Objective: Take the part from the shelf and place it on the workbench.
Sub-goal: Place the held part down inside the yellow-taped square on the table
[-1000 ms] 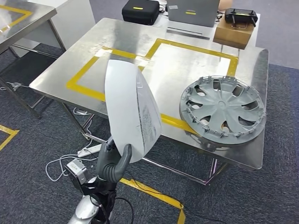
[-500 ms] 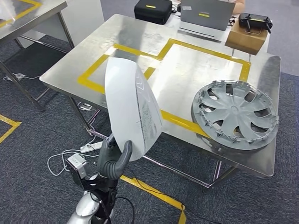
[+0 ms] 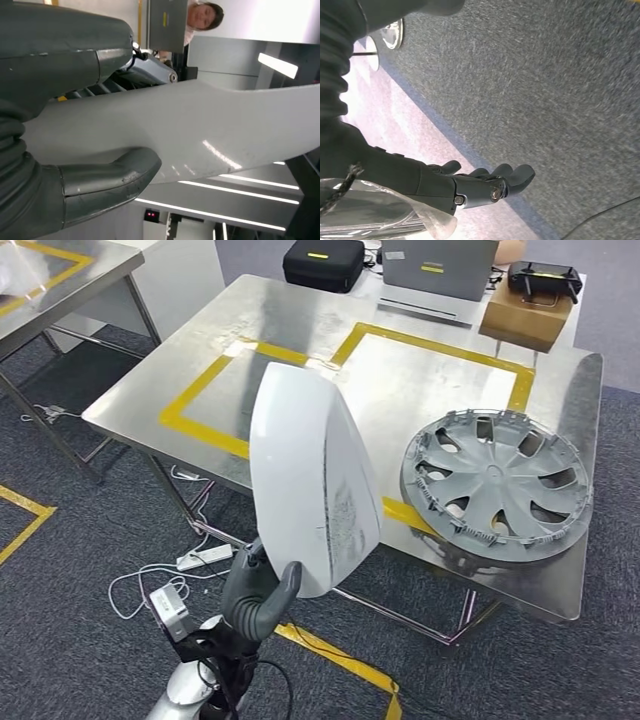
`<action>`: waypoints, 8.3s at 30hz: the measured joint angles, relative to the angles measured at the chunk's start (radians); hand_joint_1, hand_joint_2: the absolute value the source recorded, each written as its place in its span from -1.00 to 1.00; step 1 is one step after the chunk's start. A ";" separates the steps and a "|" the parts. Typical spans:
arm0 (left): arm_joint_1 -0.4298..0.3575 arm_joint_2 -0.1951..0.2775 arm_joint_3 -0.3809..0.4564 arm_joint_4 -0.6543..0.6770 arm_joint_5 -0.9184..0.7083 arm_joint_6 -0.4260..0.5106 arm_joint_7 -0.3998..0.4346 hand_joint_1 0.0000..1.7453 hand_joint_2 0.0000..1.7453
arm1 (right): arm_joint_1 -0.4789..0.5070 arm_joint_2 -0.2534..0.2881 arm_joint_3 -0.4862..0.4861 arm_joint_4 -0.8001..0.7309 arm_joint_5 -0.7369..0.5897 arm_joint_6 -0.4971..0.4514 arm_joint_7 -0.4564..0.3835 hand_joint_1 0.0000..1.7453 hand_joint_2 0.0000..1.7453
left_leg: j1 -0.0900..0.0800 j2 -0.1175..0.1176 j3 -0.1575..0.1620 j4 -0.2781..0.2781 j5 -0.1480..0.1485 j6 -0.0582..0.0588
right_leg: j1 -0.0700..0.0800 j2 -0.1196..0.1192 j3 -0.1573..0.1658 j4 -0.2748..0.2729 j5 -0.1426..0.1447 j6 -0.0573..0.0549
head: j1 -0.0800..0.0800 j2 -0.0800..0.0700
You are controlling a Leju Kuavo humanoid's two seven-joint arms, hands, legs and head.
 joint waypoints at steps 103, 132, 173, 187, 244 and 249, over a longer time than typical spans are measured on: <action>-0.013 -0.002 -0.015 0.003 -0.046 -0.119 -0.027 1.00 1.00 | -0.004 -0.001 0.017 0.000 0.012 0.034 -0.006 -1.00 1.00 | -0.010 0.004 -0.010 -0.095 0.110 0.031 | 0.009 0.001 0.080 -0.017 -0.074 0.016 | 0.001 0.000; -0.012 -0.002 -0.012 0.005 -0.026 -0.106 -0.018 1.00 1.00 | -0.004 -0.002 0.017 0.000 0.008 0.035 -0.009 -1.00 1.00 | -0.009 0.004 0.037 -0.094 0.075 0.029 | 0.010 0.003 0.013 0.004 -0.019 0.003 | -0.002 0.000; -0.017 -0.005 -0.013 0.019 -0.019 -0.099 -0.001 1.00 1.00 | 0.001 0.001 0.016 0.002 0.005 0.049 -0.010 -1.00 1.00 | -0.003 0.001 0.000 -0.121 0.108 0.052 | 0.006 0.003 -0.074 0.254 -0.188 0.037 | 0.000 0.000; -0.017 -0.004 -0.009 0.022 -0.013 -0.093 -0.001 1.00 1.00 | 0.001 0.001 0.016 0.003 0.004 0.051 -0.010 -1.00 1.00 | -0.001 0.003 -0.094 0.173 -0.052 0.002 | 0.003 0.003 0.003 0.025 -0.031 -0.008 | -0.011 0.000; -0.175 0.004 0.134 0.128 -0.334 0.195 0.123 1.00 1.00 | 0.021 0.008 -0.037 0.004 0.017 0.286 0.112 -1.00 1.00 | -0.014 0.006 0.033 -0.091 0.057 0.018 | 0.008 0.000 -0.001 -0.006 0.005 0.001 | -0.003 0.000; -0.252 0.033 0.138 0.224 -0.536 0.331 0.179 1.00 1.00 | 0.020 0.006 -0.035 0.004 0.025 0.289 0.111 -1.00 1.00 | 0.002 0.006 -0.086 0.165 -0.043 -0.005 | 0.005 -0.001 0.001 -0.007 0.006 -0.008 | -0.007 0.000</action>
